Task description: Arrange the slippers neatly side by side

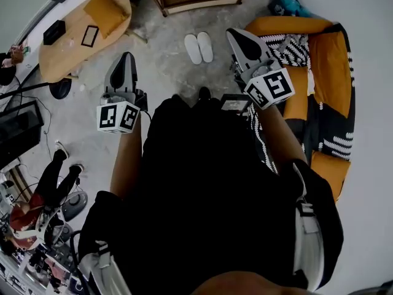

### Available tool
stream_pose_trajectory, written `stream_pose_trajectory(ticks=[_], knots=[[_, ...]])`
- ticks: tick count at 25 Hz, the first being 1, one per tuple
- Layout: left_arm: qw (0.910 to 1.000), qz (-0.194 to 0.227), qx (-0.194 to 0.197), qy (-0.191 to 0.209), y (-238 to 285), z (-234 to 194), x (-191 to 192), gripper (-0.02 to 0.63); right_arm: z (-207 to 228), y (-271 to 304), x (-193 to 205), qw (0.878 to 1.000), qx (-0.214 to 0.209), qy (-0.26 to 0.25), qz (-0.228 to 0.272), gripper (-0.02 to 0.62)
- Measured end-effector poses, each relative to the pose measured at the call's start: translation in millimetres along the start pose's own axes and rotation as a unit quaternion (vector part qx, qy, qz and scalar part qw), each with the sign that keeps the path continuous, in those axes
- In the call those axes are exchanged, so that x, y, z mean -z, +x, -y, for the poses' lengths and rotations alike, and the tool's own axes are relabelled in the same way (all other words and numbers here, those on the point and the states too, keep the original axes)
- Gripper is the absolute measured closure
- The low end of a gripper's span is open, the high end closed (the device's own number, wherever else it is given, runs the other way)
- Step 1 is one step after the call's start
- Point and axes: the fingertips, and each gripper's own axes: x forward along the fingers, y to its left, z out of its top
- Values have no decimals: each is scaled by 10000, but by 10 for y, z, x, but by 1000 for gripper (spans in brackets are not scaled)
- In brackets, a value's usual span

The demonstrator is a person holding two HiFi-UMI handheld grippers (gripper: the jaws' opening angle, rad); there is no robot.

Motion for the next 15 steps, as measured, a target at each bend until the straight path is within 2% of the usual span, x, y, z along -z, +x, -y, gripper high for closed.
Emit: stream_pose_trajectory(ticks=[6, 9, 13, 15], knots=[[9995, 51, -73, 291, -146, -15, 11, 591, -146, -114, 87, 9992, 396, 35, -74, 565], [9993, 139, 142, 331, -163, 44, -44, 591, -272, -121, 96, 9991, 405, -23, -121, 565], [9959, 367, 452, 697, -339, 246, -220, 591, -539, -128, 82, 9992, 318, -188, -166, 565], [9953, 383, 496, 735, -460, 285, -204, 591, -676, -168, 108, 9993, 290, -194, -168, 565]])
